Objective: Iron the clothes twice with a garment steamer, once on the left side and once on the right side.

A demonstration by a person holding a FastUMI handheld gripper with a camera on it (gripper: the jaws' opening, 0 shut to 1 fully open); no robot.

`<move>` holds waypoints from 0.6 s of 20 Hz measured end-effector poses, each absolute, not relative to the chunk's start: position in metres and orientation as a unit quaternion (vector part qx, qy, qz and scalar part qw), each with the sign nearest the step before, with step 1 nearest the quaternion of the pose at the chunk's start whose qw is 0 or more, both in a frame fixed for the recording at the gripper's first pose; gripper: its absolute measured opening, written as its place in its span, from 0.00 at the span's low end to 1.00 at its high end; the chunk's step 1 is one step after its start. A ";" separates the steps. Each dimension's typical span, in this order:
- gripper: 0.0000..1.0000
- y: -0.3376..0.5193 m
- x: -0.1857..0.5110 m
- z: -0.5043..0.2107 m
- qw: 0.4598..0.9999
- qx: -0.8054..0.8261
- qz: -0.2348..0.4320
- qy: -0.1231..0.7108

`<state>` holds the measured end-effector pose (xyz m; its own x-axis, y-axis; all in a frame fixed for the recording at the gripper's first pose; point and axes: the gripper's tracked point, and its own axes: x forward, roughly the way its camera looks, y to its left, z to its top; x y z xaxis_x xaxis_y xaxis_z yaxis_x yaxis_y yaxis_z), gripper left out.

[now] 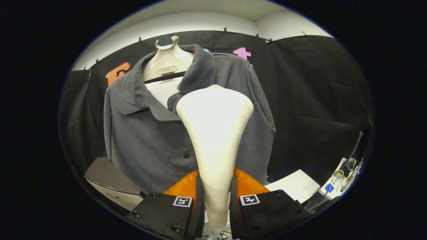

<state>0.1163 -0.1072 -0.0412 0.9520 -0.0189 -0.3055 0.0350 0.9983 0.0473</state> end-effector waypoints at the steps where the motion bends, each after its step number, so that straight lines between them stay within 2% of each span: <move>1: 0.38 -0.113 0.121 -0.044 0.987 0.027 -0.017 0.156; 5: 0.38 -0.128 0.137 -0.050 0.985 0.026 -0.031 0.168; 12: 0.38 -0.125 0.155 -0.072 0.980 0.028 -0.008 0.196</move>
